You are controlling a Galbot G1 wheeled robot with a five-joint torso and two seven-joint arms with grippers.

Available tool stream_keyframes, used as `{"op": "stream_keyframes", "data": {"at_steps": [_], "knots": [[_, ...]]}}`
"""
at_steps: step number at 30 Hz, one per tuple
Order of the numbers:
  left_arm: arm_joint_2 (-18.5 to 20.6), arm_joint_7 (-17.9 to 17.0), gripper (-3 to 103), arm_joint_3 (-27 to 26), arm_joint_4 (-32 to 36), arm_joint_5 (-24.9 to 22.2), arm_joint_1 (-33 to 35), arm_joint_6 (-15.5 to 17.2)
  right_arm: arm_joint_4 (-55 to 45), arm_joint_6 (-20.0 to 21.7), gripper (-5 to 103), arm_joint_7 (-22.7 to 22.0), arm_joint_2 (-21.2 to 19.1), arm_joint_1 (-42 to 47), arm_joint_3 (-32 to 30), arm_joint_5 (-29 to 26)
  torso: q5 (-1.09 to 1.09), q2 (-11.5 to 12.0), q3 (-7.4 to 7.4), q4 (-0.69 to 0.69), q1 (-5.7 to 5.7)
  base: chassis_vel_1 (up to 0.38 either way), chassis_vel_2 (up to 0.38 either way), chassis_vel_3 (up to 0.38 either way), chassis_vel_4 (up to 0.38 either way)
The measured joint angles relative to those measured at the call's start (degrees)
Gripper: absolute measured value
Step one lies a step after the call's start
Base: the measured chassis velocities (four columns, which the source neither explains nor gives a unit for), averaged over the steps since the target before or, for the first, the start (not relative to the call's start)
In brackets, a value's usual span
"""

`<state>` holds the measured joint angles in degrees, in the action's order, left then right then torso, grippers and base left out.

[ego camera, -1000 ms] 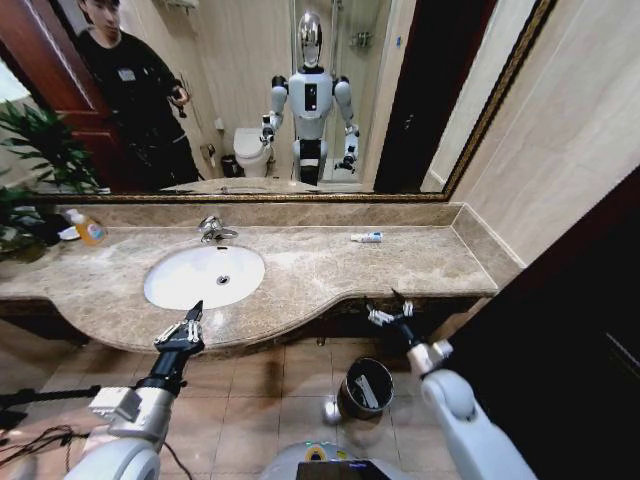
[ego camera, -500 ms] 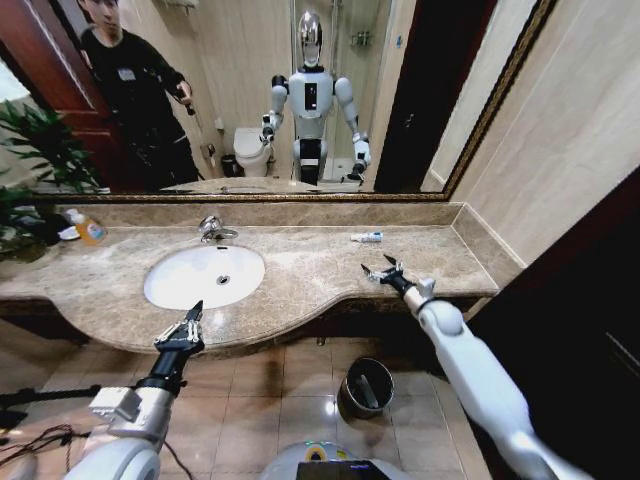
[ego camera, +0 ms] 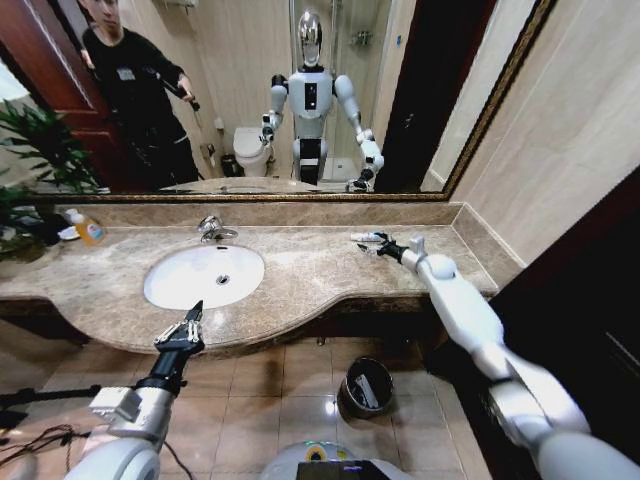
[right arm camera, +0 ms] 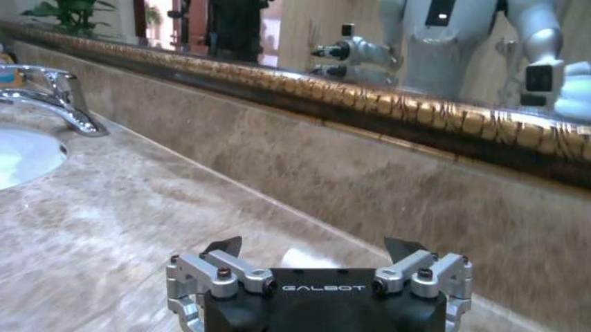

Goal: Pick up the trash from the sink and place it in the trash bin.

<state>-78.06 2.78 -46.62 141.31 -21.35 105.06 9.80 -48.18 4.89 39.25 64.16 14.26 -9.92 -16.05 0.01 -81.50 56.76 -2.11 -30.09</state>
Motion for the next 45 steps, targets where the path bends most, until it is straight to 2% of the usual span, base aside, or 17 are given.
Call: {"op": "stream_keyframes", "data": {"at_steps": [2,9,11,13,15,19,21,24,25,27,38,45], "knots": [[0.0,0.0,0,0.0,0.0,0.0,0.0,0.0,5.6,-0.1,100,1.8,1.4,-4.2,0.0,2.8,0.0,0.0,0.0,0.0,0.0,0.0,0.0,0.0,0.0],[0.0,0.0,0,0.0,0.0,0.0,0.0,0.0,11.8,1.1,100,5.4,1.9,-8.8,0.6,10.2,-0.02,0.0,0.0,0.01,0.01,0.0,0.0,0.0,0.0],[0.0,0.0,0,0.0,0.0,0.0,0.0,0.0,15.1,0.7,100,8.2,2.0,-11.5,1.0,15.3,-0.02,0.0,0.0,0.01,0.01,0.0,0.0,0.0,0.0],[0.0,0.0,0,0.0,0.0,0.0,0.0,0.0,16.0,0.7,100,9.0,2.0,-12.5,1.1,16.9,-0.02,0.0,0.0,0.01,0.01,0.0,0.0,0.0,0.0],[0.0,0.0,0,0.0,0.0,0.0,0.0,0.0,17.9,0.6,103,11.1,2.2,-15.3,1.6,21.2,0.0,0.0,-0.01,0.01,0.01,0.0,0.0,0.0,0.0],[0.0,0.0,0,0.0,0.0,0.0,0.0,0.0,19.4,1.0,99,11.5,2.8,-18.0,2.6,24.5,0.01,0.0,-0.01,0.01,0.01,0.0,0.0,0.0,0.0],[0.0,0.0,0,0.0,0.0,0.0,0.0,0.0,19.6,1.2,99,11.5,2.9,-18.3,2.9,24.9,0.01,0.0,-0.01,0.0,0.01,0.0,0.0,0.0,0.0],[0.0,0.0,0,0.0,0.0,0.0,0.0,0.0,20.0,1.8,86,11.6,3.3,-18.8,4.2,25.8,-0.02,0.0,-0.01,0.0,0.01,0.0,0.0,0.0,0.0],[0.0,0.0,0,0.0,0.0,0.0,0.0,0.0,20.0,1.8,86,11.6,3.3,-18.8,4.2,25.8,-0.02,0.0,-0.01,0.0,0.01,0.0,0.0,0.0,0.0],[0.0,0.0,0,0.0,0.0,0.0,0.0,0.0,19.4,2.4,76,13.4,3.3,-18.0,4.6,25.9,-0.01,0.0,-0.01,0.0,0.01,0.0,0.0,0.0,0.0],[0.0,0.0,0,0.0,0.0,0.0,0.0,0.0,20.8,2.3,76,12.0,4.3,-17.0,3.7,26.1,-0.01,0.0,-0.01,0.01,0.01,0.0,0.0,0.0,0.0],[0.0,0.0,0,0.0,0.0,0.0,0.0,0.0,22.7,2.1,72,10.9,4.8,-18.4,4.1,26.3,-0.02,0.0,-0.01,0.01,0.01,0.0,0.0,0.0,0.0]]}}
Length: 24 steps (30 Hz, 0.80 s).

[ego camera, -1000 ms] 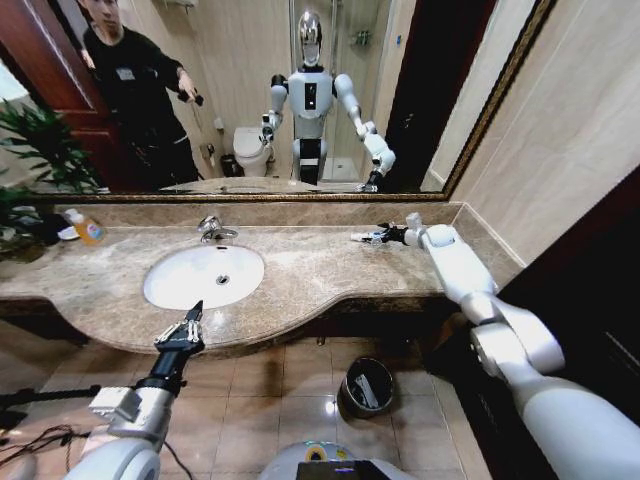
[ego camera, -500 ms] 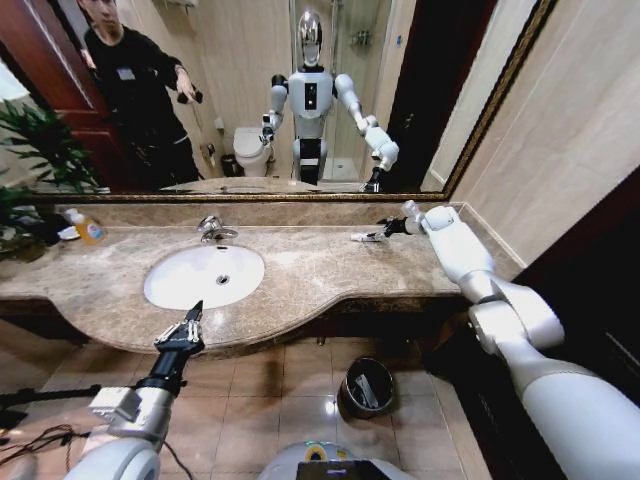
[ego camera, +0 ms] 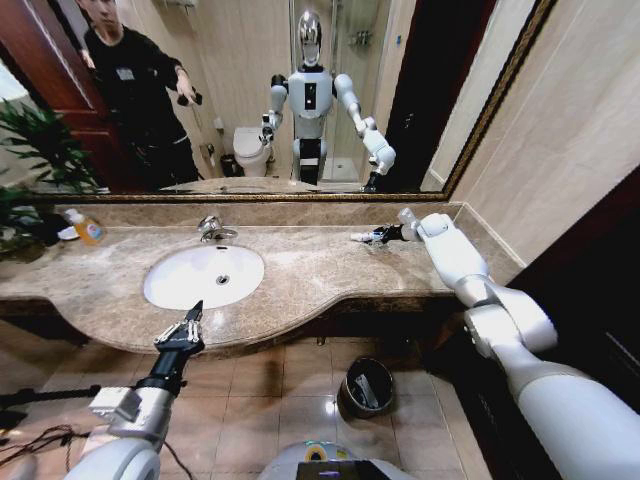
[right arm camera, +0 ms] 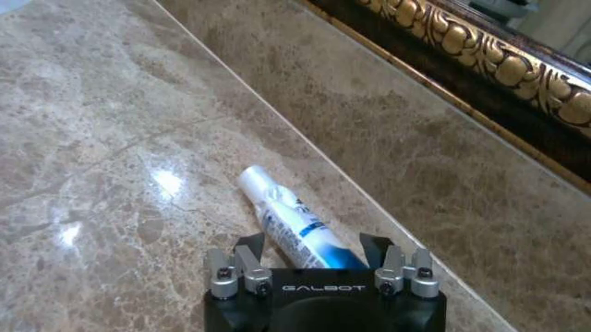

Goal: Pick up the trash from the sink and place it in the trash bin.

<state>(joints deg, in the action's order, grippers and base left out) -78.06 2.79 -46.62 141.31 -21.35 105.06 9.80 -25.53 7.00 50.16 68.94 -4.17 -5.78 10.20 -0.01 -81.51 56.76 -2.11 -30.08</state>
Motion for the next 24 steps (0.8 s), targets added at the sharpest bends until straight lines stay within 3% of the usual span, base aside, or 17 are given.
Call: {"op": "stream_keyframes", "data": {"at_steps": [6,9,11,12,14,18,24], "knots": [[0.0,0.0,0,0.0,0.0,0.0,0.0,0.0,1.5,-0.6,70,0.1,0.6,-1.3,0.1,2.8,0.01,0.0,0.0,0.0,0.0,0.0,0.0,0.0,0.0],[0.0,0.0,0,0.0,0.0,0.0,0.0,0.0,1.5,-0.7,63,-0.4,0.8,-1.3,0.1,3.3,0.01,0.0,0.0,0.0,0.0,0.0,0.0,0.0,0.0],[0.0,0.0,0,0.0,0.0,0.0,0.0,0.0,1.6,-0.7,57,-1.1,1.0,-1.2,0.1,3.8,0.02,0.0,0.0,0.0,0.0,0.0,0.0,0.0,0.0],[0.0,0.0,0,0.0,0.0,0.0,0.0,0.0,1.5,-0.6,47,-1.5,1.1,-0.9,0.1,4.2,0.02,0.0,0.0,0.0,0.0,0.0,0.0,0.0,0.0],[0.0,0.0,0,0.0,0.0,0.0,0.0,0.0,1.5,-0.5,47,-1.5,1.2,-0.7,0.1,4.3,0.01,0.0,0.0,0.0,0.0,0.0,0.0,0.0,0.0],[0.0,0.0,0,0.0,0.0,0.0,0.0,0.0,0.9,-0.4,28,-1.7,1.3,-0.1,0.0,4.4,0.03,0.0,-0.01,0.0,0.0,0.0,0.0,0.0,0.0],[0.0,0.0,0,0.0,0.0,0.0,0.0,0.0,-0.1,-0.4,18,-2.1,1.0,0.5,0.0,3.8,0.02,0.0,-0.01,0.0,0.01,0.0,0.0,0.0,0.0]]}}
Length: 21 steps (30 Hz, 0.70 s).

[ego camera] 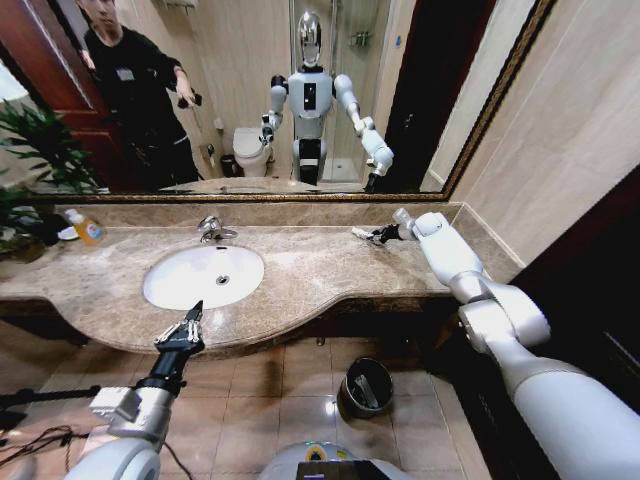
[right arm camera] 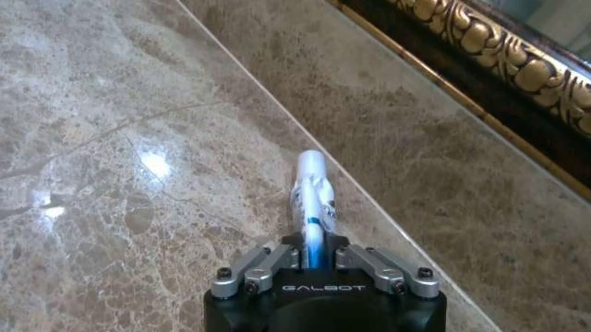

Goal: Pick up the trash from the sink and place it in the trash bin.

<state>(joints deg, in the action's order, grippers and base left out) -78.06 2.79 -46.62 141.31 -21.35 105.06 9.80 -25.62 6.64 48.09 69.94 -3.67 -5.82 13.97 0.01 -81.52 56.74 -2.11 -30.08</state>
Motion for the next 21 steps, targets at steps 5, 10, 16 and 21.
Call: {"op": "stream_keyframes", "data": {"at_steps": [5,10,16,21], "knots": [[0.0,0.0,0,0.0,0.0,0.0,0.0,0.0,-3.9,-0.8,9,-3.6,-1.4,2.6,1.0,-4.4,-0.03,0.0,0.02,0.0,0.0,0.0,0.0,0.0,0.0],[0.0,0.0,0,0.0,0.0,0.0,0.0,0.0,-13.9,-0.5,5,-8.7,-4.3,8.9,2.8,-13.8,-0.03,0.0,0.02,0.0,-0.01,0.0,0.0,0.0,0.0],[0.0,0.0,0,0.0,0.0,0.0,0.0,0.0,-23.9,0.2,5,-14.0,-7.6,15.8,2.5,-22.2,-0.02,0.0,0.02,0.0,-0.01,0.0,0.0,0.0,0.0],[0.0,0.0,0,0.0,0.0,0.0,0.0,0.0,-29.6,1.1,5,-16.0,-9.8,19.6,0.8,-26.3,0.0,0.0,0.02,-0.01,-0.01,0.0,0.0,0.0,0.0]]}}
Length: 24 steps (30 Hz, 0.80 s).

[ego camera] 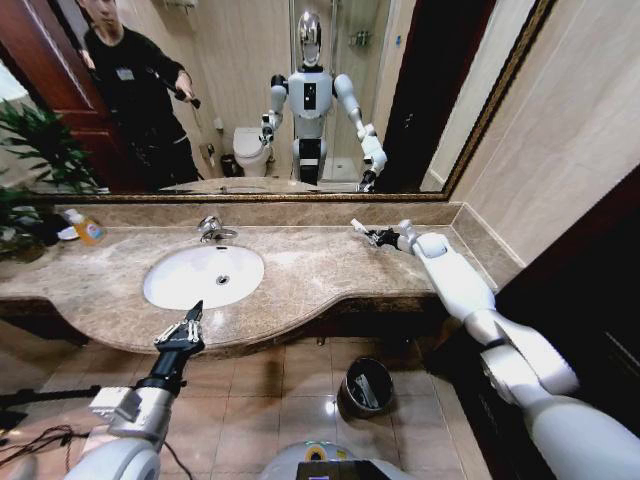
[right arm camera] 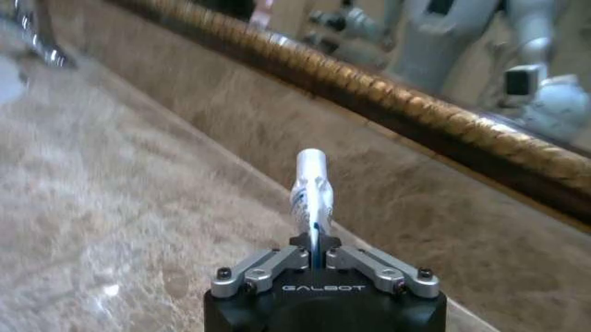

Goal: Pick up the trash from the sink and place it in the trash bin.

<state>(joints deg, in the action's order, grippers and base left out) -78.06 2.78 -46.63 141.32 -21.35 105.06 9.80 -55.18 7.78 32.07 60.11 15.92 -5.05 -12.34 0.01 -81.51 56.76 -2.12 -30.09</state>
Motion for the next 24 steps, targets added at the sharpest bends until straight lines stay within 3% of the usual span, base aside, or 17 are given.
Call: {"op": "stream_keyframes", "data": {"at_steps": [3,4,7,10,17,19,24], "knots": [[0.0,0.0,0,0.0,0.0,0.0,0.0,0.0,-10.6,0.7,5,-6.5,-3.5,9.0,-3.6,-7.7,-0.02,0.0,0.0,0.01,0.0,0.0,0.0,0.0,0.0],[0.0,0.0,0,0.0,0.0,0.0,0.0,0.0,-10.6,0.7,5,-6.5,-3.5,9.0,-3.6,-7.7,-0.02,0.0,0.0,0.01,0.0,0.0,0.0,0.0,0.0],[0.0,0.0,0,0.0,0.0,0.0,0.0,0.0,-21.3,0.8,5,-14.5,-5.9,18.2,-6.8,-15.9,-0.01,0.0,-0.01,0.03,0.01,0.0,0.0,0.0,0.0],[0.0,0.0,0,0.0,0.0,0.0,0.0,0.0,-28.1,0.2,5,-17.6,-6.2,24.4,-9.6,-19.1,0.01,0.0,-0.02,0.03,0.02,0.0,0.0,0.0,0.0],[0.0,0.0,0,0.0,0.0,0.0,0.0,0.0,-38.6,-4.7,4,-20.1,-3.2,37.6,-17.9,-20.3,-0.01,0.0,-0.01,0.01,0.01,0.0,0.0,0.0,0.0],[0.0,0.0,0,0.0,0.0,0.0,0.0,0.0,-42.7,-9.0,4,-17.5,-1.7,45.8,-23.2,-20.7,0.0,0.0,-0.01,0.02,0.01,0.0,0.0,0.0,0.0],[0.0,0.0,0,0.0,0.0,0.0,0.0,0.0,-46.6,-13.5,4,-13.3,-2.2,56.2,-27.5,-22.7,-0.01,0.0,-0.01,0.02,0.01,0.0,0.0,0.0,0.0]]}}
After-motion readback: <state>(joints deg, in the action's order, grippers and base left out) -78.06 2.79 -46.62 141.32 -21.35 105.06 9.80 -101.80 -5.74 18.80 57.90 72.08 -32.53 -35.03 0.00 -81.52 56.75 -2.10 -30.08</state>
